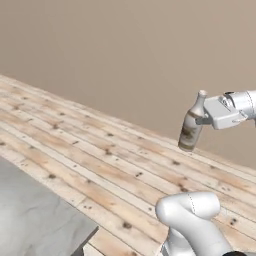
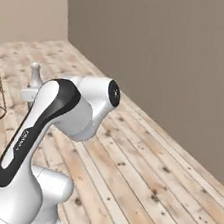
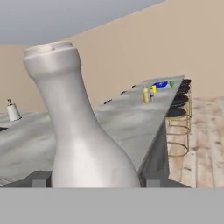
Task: Place the drinks on the dining counter in a tight cluster.
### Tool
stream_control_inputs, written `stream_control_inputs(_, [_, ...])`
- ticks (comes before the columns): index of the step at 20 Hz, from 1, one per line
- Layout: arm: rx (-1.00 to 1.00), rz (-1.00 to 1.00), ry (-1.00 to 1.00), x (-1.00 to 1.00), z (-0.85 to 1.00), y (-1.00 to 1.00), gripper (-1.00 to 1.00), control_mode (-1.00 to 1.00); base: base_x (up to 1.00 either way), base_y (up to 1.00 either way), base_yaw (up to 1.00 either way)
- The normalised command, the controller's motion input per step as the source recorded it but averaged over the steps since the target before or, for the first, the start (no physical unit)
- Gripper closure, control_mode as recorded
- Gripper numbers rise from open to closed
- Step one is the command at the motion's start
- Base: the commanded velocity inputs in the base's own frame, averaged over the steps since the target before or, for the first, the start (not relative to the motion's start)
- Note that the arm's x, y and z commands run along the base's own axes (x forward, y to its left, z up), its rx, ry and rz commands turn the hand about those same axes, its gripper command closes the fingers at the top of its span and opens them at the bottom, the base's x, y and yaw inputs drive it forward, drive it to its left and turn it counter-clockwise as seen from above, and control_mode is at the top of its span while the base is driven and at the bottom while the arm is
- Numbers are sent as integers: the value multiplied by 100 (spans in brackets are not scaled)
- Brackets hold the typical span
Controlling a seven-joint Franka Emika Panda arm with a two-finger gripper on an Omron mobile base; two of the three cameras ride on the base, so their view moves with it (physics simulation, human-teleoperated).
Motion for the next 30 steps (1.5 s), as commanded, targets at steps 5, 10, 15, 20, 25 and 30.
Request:
stream_control_inputs(5, [0,0,0,0,0,0,100,100,98,-1,88])
stream_control_inputs(10, [0,0,0,0,0,0,100,100,98,-4,87])
stream_control_inputs(15, [0,0,0,0,0,0,100,100,100,-45,77])
stream_control_inputs(20, [0,0,0,0,0,0,100,100,91,-68,72])
stream_control_inputs(25, [0,0,0,0,0,0,100,100,30,-98,60])
stream_control_inputs(30, [0,0,0,0,0,0,100,100,37,-100,49])
